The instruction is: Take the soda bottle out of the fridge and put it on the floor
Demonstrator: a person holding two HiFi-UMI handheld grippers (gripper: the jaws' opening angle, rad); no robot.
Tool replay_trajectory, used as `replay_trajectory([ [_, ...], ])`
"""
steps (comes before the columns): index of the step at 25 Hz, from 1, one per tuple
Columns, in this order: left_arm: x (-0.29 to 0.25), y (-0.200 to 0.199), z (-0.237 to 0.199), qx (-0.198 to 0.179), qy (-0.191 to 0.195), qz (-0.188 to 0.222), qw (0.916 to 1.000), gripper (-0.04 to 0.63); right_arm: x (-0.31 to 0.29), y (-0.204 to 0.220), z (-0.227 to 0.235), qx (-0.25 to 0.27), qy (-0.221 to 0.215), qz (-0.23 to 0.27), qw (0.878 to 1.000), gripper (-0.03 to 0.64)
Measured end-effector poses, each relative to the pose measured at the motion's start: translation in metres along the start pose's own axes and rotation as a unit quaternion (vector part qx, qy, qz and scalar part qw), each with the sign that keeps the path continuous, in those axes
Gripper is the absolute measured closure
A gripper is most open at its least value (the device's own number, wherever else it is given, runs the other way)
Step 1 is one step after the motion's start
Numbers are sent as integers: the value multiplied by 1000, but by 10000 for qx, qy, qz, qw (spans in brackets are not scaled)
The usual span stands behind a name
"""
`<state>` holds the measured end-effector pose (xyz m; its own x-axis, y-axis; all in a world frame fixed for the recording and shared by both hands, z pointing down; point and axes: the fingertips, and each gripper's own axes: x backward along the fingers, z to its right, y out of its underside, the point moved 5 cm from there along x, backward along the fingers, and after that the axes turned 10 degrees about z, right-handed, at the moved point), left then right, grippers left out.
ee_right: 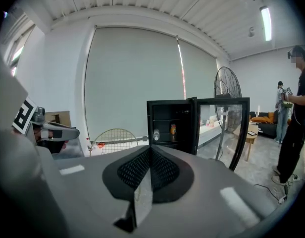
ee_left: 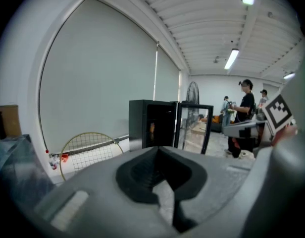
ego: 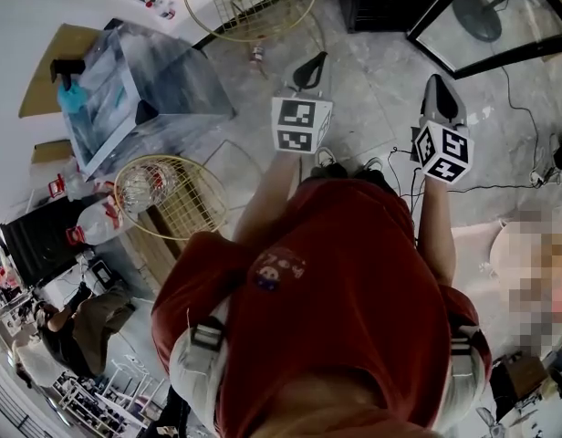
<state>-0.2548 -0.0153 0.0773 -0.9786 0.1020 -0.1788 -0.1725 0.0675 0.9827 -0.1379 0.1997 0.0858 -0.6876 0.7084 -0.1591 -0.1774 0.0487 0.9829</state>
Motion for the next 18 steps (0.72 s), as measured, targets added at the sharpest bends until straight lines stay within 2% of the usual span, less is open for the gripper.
replay_trajectory([
  [10,22,22,-35,194,109,-70,9997,597,0,15,-42,-41,202,-60,9998,618],
  [18,24,30,-43,171,114,-130,9997,597,-4,19,-49,-55,174,-127,9998,618],
])
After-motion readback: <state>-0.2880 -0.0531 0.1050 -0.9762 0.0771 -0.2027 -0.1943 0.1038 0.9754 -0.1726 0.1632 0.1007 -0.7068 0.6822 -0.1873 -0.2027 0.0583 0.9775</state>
